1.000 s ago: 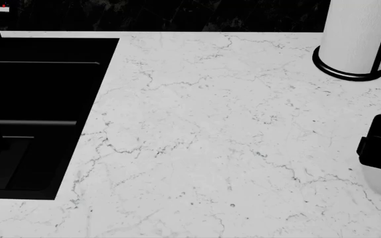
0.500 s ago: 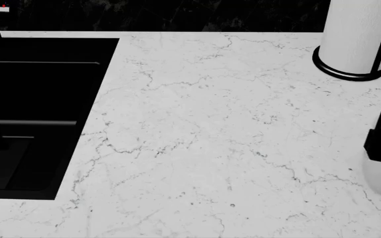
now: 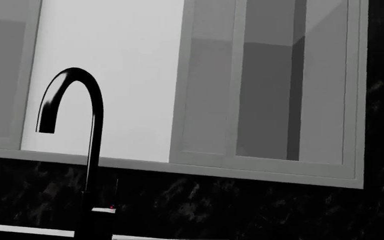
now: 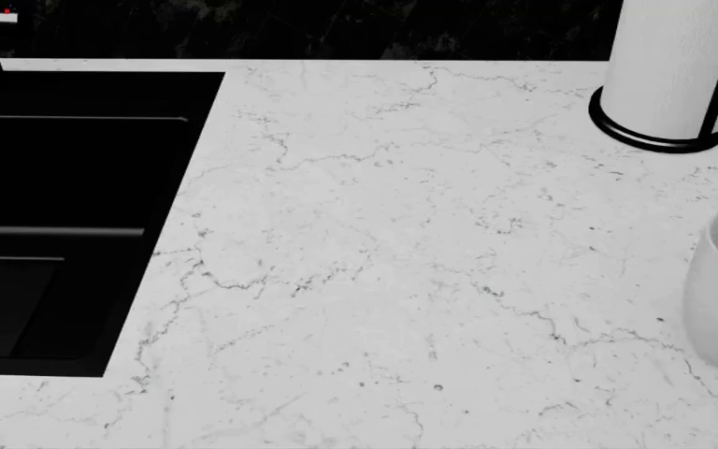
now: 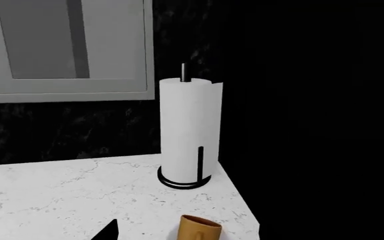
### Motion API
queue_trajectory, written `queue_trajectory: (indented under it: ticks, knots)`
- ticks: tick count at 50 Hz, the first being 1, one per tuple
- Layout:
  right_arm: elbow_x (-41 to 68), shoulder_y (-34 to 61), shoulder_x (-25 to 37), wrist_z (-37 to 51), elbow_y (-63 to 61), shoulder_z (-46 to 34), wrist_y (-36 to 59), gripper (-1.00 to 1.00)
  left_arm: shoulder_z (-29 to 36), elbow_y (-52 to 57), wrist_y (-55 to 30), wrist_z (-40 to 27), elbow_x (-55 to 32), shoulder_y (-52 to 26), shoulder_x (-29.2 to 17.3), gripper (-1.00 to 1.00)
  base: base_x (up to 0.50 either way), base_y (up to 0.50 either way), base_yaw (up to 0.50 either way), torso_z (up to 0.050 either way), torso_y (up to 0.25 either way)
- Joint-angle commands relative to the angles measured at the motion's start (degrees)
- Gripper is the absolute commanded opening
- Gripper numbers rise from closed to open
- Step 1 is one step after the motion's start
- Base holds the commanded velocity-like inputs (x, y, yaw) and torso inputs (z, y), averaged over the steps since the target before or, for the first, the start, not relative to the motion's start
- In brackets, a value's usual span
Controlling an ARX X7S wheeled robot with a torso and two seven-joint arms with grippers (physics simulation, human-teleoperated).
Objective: Stack the cups from largest to smallest.
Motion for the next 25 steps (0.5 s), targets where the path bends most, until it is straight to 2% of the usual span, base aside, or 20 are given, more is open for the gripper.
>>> queue_trajectory:
  ticks: [1,18,25]
  knots:
    - [12.4,-3.5,5.5,6.0,-3.7,12.6,-0.9,1.0,-3.7,2.0,-2.0,0.3,-1.0,-1.3,-1.3,1.0,0.0,0.0,0.0,0.0,0.0]
    - [25.5,-3.3,14.2,11.8,-5.8,20.0,-4.4,1.0,-12.8,11.3,-6.0,-3.3,-11.0,-2.2,-6.4,1.0,0.0,0.0,0.0,0.0,0.0]
    - [32.5,-3.7,15.1,15.7,-7.2,25.1,-3.3,1.0,-18.5,15.6,-7.3,-6.1,-17.6,-2.1,-9.2,1.0,0.0,0.0,0.0,0.0,0.0]
